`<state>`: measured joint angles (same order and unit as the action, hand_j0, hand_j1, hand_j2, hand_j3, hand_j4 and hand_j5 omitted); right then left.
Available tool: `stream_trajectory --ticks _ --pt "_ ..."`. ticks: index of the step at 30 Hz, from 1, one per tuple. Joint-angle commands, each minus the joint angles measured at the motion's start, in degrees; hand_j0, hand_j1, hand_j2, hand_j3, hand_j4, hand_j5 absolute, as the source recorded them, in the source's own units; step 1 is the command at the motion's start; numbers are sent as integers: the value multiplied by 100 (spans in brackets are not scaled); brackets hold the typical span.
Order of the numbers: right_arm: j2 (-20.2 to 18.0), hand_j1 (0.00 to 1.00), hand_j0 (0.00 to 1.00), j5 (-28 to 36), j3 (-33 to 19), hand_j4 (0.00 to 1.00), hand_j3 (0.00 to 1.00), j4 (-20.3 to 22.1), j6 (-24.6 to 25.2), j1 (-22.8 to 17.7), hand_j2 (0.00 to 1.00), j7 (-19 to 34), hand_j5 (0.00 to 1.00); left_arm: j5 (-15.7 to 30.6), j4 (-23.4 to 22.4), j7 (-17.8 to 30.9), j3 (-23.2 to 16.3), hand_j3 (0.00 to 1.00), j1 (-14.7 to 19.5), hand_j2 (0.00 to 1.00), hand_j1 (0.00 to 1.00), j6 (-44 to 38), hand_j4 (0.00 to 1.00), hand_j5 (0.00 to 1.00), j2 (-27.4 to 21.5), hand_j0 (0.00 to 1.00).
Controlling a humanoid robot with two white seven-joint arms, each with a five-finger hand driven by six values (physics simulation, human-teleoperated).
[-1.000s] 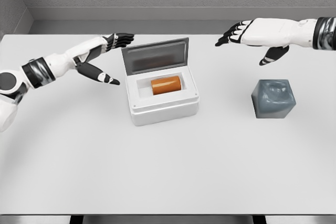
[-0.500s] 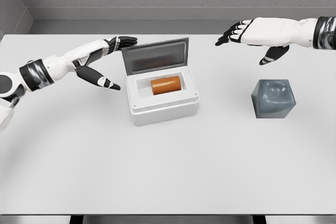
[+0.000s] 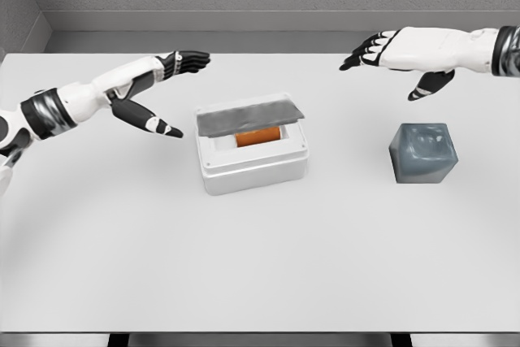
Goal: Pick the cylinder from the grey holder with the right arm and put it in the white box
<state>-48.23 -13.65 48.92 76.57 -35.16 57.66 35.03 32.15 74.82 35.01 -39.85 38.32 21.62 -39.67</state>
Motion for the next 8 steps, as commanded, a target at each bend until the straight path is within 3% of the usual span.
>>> stream_trajectory --ticks 1,4,8 --pt "-20 100 100 29 -5 100 100 -1 16 0 100 -3 100 90 -46 -1 4 100 0 100 100 9 100 100 -49 100" --pt "-20 100 100 29 -5 100 100 -2 16 -9 100 -3 100 81 -767 -1 30 100 35 100 100 176 100 100 -58 100" --pt "-37 100 100 29 -5 100 100 7 16 -9 100 -3 100 46 -820 -1 48 100 35 100 100 185 100 100 -67 100"
